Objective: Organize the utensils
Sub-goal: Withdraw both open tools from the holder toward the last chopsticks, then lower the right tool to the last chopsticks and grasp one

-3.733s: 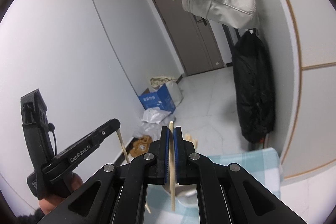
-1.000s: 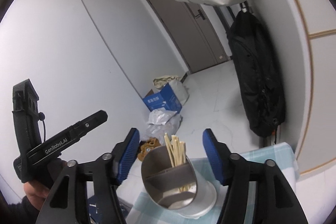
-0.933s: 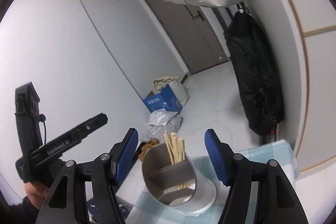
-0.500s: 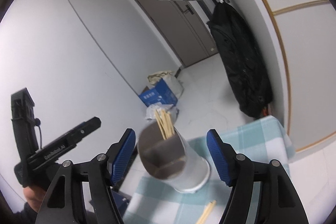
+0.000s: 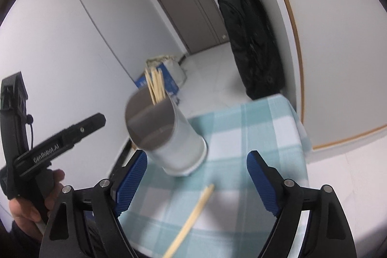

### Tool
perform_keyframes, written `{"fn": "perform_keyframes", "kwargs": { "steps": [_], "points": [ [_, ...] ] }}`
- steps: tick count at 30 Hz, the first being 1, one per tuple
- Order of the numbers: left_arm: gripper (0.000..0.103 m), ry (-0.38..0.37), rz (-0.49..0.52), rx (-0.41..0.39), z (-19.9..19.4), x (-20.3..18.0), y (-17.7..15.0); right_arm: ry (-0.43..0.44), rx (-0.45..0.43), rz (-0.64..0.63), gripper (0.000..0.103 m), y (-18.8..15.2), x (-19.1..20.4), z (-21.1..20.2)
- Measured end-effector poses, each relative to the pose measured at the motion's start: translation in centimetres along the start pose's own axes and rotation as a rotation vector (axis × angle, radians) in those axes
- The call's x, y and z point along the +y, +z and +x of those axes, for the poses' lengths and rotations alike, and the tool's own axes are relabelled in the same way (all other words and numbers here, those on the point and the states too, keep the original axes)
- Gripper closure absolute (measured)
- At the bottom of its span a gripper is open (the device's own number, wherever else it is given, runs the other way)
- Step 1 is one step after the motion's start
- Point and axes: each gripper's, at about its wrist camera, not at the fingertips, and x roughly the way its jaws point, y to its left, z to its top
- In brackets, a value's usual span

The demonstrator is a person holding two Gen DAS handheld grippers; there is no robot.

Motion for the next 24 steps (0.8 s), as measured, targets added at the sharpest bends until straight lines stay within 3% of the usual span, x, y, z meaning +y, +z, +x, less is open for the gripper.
{"fn": "perform_keyframes", "kwargs": {
  "steps": [14,19,21,24],
  "points": [
    [0.029,-0.004,-0.14,0.147,3.8,3.3,-4.0,-0.168,0.202,-0.065,0.019,-4.0,0.2,3.5],
    [0.029,0.036,-0.086,0.122,2.9,3.1,-4.0,-0.239,0.26,-0.048,0.032,-5.1,-0.4,4.9],
    [0.029,0.027,-0.085,0.128,2.8,3.2,-4.1,-0.254,0.279,-0.03,0.047,-5.2,-0.9,5.5],
    [0.029,0.041,-0.107,0.15,3.1,4.0,-4.0,-0.272,0.303,-0.049,0.052,-5.3,-0.6,6.5]
  ]
}}
